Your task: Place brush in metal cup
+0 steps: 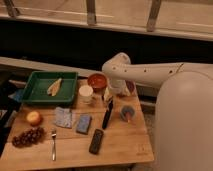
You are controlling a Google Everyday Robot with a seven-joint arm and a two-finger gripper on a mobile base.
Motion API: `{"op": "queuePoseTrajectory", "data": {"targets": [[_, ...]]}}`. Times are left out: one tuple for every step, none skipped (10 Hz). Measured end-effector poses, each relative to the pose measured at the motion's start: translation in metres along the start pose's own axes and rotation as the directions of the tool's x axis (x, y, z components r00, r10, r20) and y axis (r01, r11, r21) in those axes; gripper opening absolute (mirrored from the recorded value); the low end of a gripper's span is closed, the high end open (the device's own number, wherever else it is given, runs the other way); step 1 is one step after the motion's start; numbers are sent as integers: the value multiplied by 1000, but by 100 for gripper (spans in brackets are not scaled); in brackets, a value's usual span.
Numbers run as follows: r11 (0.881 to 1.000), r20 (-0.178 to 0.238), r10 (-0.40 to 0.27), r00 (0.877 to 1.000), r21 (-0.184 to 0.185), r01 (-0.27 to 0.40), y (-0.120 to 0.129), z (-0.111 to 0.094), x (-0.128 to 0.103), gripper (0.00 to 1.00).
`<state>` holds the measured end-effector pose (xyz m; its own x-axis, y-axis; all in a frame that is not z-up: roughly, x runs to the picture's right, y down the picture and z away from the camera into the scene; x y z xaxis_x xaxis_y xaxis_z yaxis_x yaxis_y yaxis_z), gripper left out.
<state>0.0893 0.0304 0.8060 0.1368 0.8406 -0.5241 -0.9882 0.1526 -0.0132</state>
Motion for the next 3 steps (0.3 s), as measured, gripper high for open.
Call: {"op": "queuePoseTrajectory", "data": {"targets": [[1000,19,21,1000,9,-21,-9,-14,-4,80],[998,38,55,998,11,-55,-23,-27,-6,80],[999,34,53,998,7,-53,-20,-26,-6,80]]}}
